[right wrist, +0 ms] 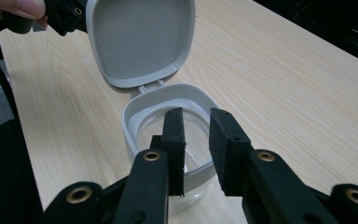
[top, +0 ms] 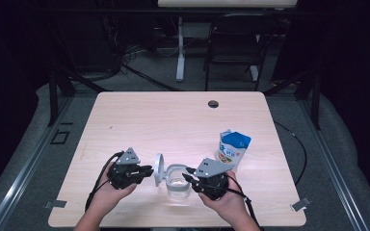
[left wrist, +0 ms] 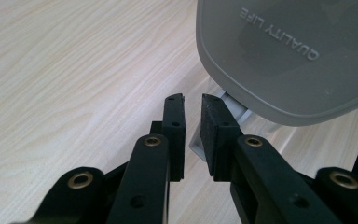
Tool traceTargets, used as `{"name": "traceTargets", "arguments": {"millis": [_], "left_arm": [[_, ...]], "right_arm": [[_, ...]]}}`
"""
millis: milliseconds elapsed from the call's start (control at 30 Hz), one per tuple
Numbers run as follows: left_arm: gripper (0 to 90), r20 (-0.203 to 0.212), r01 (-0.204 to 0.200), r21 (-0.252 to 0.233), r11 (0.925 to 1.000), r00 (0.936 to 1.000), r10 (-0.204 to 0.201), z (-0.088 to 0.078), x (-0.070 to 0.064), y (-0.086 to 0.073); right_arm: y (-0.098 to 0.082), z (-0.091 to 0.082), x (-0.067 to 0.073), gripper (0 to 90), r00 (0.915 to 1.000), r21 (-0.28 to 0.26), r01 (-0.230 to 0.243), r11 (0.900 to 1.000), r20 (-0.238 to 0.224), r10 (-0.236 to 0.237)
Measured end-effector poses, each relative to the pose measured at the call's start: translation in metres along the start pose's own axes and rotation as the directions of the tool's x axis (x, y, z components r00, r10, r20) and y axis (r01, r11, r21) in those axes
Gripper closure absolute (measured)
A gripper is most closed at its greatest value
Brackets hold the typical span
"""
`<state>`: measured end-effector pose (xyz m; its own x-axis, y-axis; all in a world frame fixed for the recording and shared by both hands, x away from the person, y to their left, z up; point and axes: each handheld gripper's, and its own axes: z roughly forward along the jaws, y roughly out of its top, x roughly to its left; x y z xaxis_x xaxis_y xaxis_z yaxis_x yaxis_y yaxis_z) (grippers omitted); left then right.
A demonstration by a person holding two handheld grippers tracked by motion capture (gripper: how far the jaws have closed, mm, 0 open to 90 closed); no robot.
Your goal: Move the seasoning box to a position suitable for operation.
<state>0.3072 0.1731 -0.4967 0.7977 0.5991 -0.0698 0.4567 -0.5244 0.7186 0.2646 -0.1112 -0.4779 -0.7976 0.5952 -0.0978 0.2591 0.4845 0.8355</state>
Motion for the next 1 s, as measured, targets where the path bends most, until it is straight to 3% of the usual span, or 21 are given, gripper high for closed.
{"name": "traceTargets", "arguments": {"millis": [200, 433, 700, 1000], "left_arm": [[68.7, -0.012, 0.021, -0.048, 0.9986, 0.9997, -0.021, -0.002, 0.003, -0.001], [59.7, -0.034, 0.037, -0.06, 0.9975, 0.9987, -0.039, -0.003, 0.007, -0.003], [55.1, -0.062, 0.057, -0.082, 0.995, 0.9962, -0.062, -0.005, 0.013, -0.006], [51.0, -0.079, 0.082, -0.101, 0.9915, 0.9928, -0.09, -0.007, 0.019, -0.004]], "right_arm": [[0.0, -0.005, -0.005, 66.6, 0.9997, -0.016, -0.013, 1.0, 0.02, 0.013], [0.0, -0.01, -0.01, 61.7, 0.9991, -0.028, -0.026, 0.999, 0.034, 0.027], [-0.001, -0.012, -0.013, 57.2, 0.9992, -0.051, -0.031, 0.998, 0.025, 0.033], [-0.004, -0.02, -0.018, 50.6, 0.9971, -0.086, -0.033, 0.996, 0.065, 0.039]]}}
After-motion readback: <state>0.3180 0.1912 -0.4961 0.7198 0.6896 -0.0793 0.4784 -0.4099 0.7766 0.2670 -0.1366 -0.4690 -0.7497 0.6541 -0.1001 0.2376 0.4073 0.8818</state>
